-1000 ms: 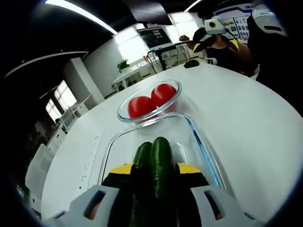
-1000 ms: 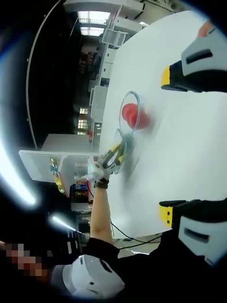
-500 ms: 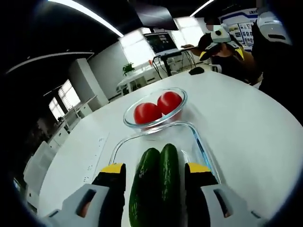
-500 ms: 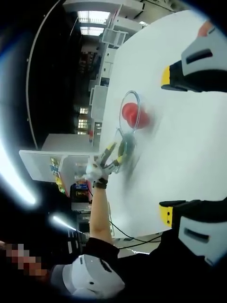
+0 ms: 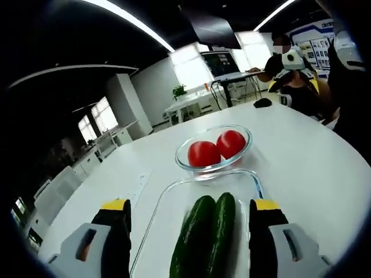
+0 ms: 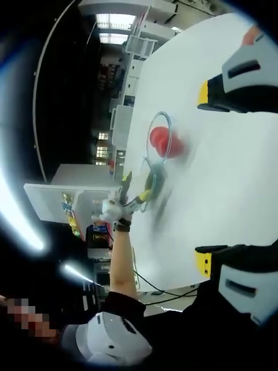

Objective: Sort the scattered tomatoes and cucumbers on the table and place them into their respective storage containers

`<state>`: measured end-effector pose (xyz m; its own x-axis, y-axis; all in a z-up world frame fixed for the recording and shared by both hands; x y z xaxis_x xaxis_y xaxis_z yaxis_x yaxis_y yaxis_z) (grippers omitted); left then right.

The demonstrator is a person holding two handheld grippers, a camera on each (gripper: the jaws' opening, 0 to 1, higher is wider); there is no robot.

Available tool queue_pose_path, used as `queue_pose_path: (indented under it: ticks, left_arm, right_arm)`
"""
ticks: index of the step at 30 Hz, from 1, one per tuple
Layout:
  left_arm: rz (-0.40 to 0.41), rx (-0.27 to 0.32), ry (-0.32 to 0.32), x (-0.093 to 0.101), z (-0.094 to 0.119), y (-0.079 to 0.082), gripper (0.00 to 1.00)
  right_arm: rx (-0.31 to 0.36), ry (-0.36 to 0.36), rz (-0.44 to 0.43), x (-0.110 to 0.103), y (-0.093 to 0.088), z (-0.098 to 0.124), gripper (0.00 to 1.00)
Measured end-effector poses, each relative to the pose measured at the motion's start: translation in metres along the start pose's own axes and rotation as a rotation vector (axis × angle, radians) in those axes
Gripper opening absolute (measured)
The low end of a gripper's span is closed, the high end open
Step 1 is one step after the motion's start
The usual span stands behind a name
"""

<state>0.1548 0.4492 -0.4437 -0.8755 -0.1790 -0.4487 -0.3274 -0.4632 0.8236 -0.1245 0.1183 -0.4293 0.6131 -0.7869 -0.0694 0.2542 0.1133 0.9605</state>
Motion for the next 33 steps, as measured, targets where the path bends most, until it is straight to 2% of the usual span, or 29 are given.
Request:
queue_pose_path:
  ticks: [3, 5, 9, 13, 14, 21, 28, 33]
  left_arm:
    - [0.04, 0.042, 0.04, -0.006, 0.003, 0.002, 0.94]
    - [0.076, 0.055, 0.057, -0.009, 0.005, 0.002, 0.95]
    - [0.129, 0.06, 0.054, -0.002, 0.007, 0.004, 0.95]
    - [0.164, 0.058, 0.047, 0.013, 0.013, 0.006, 0.95]
    - [0.18, 0.055, 0.065, 0.017, 0.015, 0.006, 0.95]
    - [0.208, 0.038, 0.127, 0.059, 0.049, 0.011, 0.95]
    - [0.252, 0.013, 0.156, 0.109, 0.081, 0.024, 0.95]
    - [0.293, -0.017, 0.223, 0.142, 0.103, 0.034, 0.95]
  right_arm:
    - [0.002, 0.0, -0.002, 0.0, 0.0, 0.001, 0.91]
    - [0.001, 0.0, -0.001, 0.0, 0.0, 0.001, 0.91]
    - [0.005, -0.001, -0.001, 0.0, 0.001, 0.001, 0.91]
    - [0.006, -0.001, -0.003, 0.0, 0.0, 0.001, 0.91]
    - [0.006, -0.001, -0.002, 0.001, 0.0, 0.001, 0.91]
    - [0.01, 0.003, -0.011, 0.004, -0.002, 0.001, 0.91]
    - [0.016, 0.024, -0.018, 0.006, -0.003, -0.007, 0.91]
    - [0.012, 0.049, -0.016, 0.005, -0.004, -0.014, 0.91]
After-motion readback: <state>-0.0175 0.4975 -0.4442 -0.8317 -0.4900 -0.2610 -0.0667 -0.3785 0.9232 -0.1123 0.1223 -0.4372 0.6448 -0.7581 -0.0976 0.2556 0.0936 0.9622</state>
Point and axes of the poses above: the point that each gripper's makers call its tool centre point, and the gripper's own axes: z roughly backward along the fingers, x roughly to its right, y roughly out of its top, the point moved 8 cm from there along z, roughly backward along the fingers, and after that the axes turned 7 degrees about -z, right-handed, at the moved point
